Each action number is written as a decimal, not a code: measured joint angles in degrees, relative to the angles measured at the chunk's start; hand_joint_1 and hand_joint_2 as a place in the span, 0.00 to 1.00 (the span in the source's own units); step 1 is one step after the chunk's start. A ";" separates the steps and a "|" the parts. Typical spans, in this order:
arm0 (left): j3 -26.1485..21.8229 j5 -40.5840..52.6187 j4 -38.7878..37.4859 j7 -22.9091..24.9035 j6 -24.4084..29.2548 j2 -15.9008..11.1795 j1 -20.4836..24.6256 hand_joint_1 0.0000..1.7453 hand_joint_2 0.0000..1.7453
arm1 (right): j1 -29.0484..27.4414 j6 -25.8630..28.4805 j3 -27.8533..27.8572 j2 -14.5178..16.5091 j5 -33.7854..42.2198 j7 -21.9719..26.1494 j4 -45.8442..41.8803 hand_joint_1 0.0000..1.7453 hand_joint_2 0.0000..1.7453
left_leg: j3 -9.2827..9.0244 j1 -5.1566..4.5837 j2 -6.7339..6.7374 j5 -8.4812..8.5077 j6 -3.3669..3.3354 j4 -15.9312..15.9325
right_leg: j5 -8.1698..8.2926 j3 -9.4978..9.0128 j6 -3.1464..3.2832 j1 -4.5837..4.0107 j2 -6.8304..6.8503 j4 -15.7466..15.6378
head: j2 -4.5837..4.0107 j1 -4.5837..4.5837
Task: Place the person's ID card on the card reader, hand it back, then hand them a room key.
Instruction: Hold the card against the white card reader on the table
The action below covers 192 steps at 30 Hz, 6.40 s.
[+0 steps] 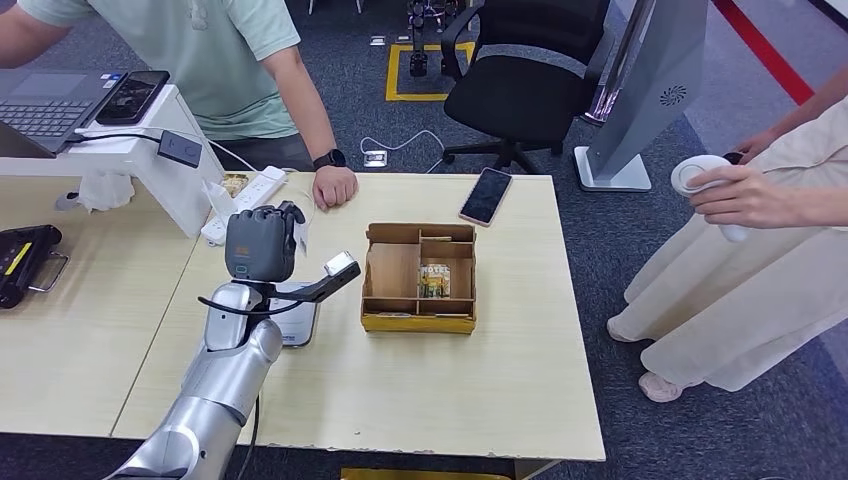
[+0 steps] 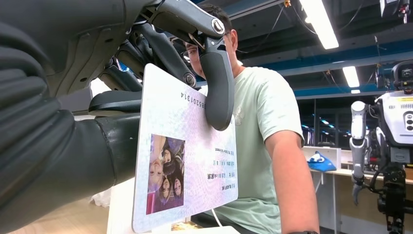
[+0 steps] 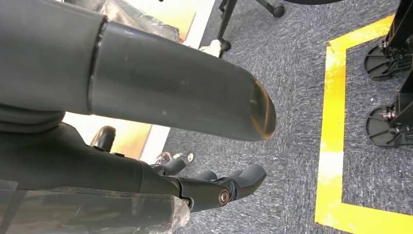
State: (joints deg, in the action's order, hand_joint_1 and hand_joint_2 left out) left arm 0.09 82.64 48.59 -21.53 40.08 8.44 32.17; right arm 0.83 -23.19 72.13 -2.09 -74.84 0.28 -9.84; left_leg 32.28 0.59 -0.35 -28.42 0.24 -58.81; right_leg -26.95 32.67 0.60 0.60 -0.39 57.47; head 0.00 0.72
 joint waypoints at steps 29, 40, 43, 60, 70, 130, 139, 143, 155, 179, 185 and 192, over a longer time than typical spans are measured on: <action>-0.03 -0.52 -1.16 1.68 -0.02 -0.36 -0.84 1.00 1.00 | -0.03 -0.20 0.51 -0.01 0.00 0.20 0.00 0.00 0.00 | 0.00 0.00 0.00 0.00 0.00 0.00 | 0.00 0.01 0.00 0.00 -0.01 0.00 | 0.00 0.01; -0.03 0.21 -2.98 3.70 -0.02 -1.96 -2.18 1.00 1.00 | -0.19 -0.20 1.07 -0.01 0.02 0.32 0.00 0.00 0.00 | 0.01 0.00 0.00 0.00 0.00 0.00 | 0.00 0.01 0.00 0.00 0.00 0.00 | 0.00 0.01; -0.03 0.41 -3.49 4.34 -0.02 -2.40 -2.51 1.00 1.00 | -0.25 -0.20 1.34 -0.01 0.04 0.33 0.00 0.00 0.00 | 0.01 0.00 0.00 0.00 0.00 0.00 | 0.00 0.01 0.00 0.00 -0.01 0.00 | 0.00 0.00; -0.03 0.05 -4.51 4.48 -0.02 -3.69 -3.08 1.00 1.00 | -0.33 -0.28 1.58 -0.01 0.04 0.62 0.00 0.00 0.00 | 0.01 0.00 0.00 0.00 0.00 0.00 | -0.01 0.02 0.00 0.00 0.00 0.00 | 0.00 0.01; -0.01 -1.41 -5.02 0.16 -0.02 -3.76 -3.49 1.00 1.00 | -0.43 -0.52 1.86 -0.01 0.02 0.80 0.00 0.00 0.00 | 0.01 0.00 0.01 0.00 0.00 0.00 | -0.01 0.02 -0.01 0.00 0.00 0.00 | 0.00 0.00; 10.20 -9.66 -16.27 -5.00 0.05 -4.18 -2.92 1.00 1.00 | -0.97 -1.95 2.05 -1.10 -0.18 1.53 0.07 0.00 0.00 | 0.01 0.00 0.02 0.00 0.00 0.00 | 0.00 0.04 -0.01 0.00 -0.02 0.00 | 0.00 0.00; 7.77 -9.60 -10.57 -7.62 0.05 -3.21 -2.83 1.00 1.00 | -0.97 -1.55 2.05 -1.10 -0.20 1.60 0.07 0.00 0.00 | 0.01 0.00 0.01 -0.01 0.00 0.00 | 0.00 0.04 -0.01 0.00 -0.02 0.00 | 0.00 0.01; 7.20 -9.60 -9.86 -7.69 0.05 -3.07 -2.83 1.00 1.00 | -0.96 -1.55 2.05 -1.10 -0.20 1.60 0.07 0.00 0.00 | 0.01 0.00 0.02 -0.01 0.00 0.00 | 0.00 0.04 -0.01 0.00 -0.02 0.00 | 0.00 0.01; 5.22 -8.61 -9.16 -9.29 0.05 -2.84 -2.72 1.00 1.00 | -0.96 -1.23 2.05 -1.10 -0.24 1.57 0.07 0.00 0.00 | 0.02 0.00 0.02 -0.01 0.00 0.00 | 0.00 0.04 -0.01 0.00 -0.02 0.00 | 0.00 0.01; 4.17 -5.13 -15.26 0.71 0.03 -7.22 -2.87 1.00 1.00 | -1.17 -1.45 3.26 -1.10 -0.04 1.42 0.07 0.00 0.00 | 0.06 0.00 0.02 -0.01 0.00 0.00 | -0.01 0.07 -0.01 0.00 -0.04 0.00 | 0.00 0.01; 4.17 -5.14 -16.44 1.14 0.03 -7.92 -2.88 1.00 1.00 | -1.20 -1.58 3.34 -1.10 -0.02 1.42 0.07 0.00 0.00 | 0.06 0.00 0.02 -0.01 0.00 0.00 | -0.01 0.07 -0.01 0.00 -0.03 0.00 | 0.00 0.00; 4.23 -5.69 -17.02 0.12 0.03 -8.18 -2.83 1.00 1.00 | -1.21 -1.79 3.37 -1.10 -0.03 1.54 0.07 0.00 0.00 | 0.04 0.01 0.02 -0.01 0.00 0.00 | -0.01 0.07 -0.01 0.00 -0.03 0.00 | 0.00 0.01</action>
State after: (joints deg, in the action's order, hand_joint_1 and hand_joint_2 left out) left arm 4.33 76.95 31.57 -21.42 40.11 0.26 29.34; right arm -0.38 -24.98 75.49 -3.19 -74.87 1.82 -9.77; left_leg 32.32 0.60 -0.32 -28.43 0.24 -58.80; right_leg -26.96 32.74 0.59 0.59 -0.42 57.47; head 0.00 0.73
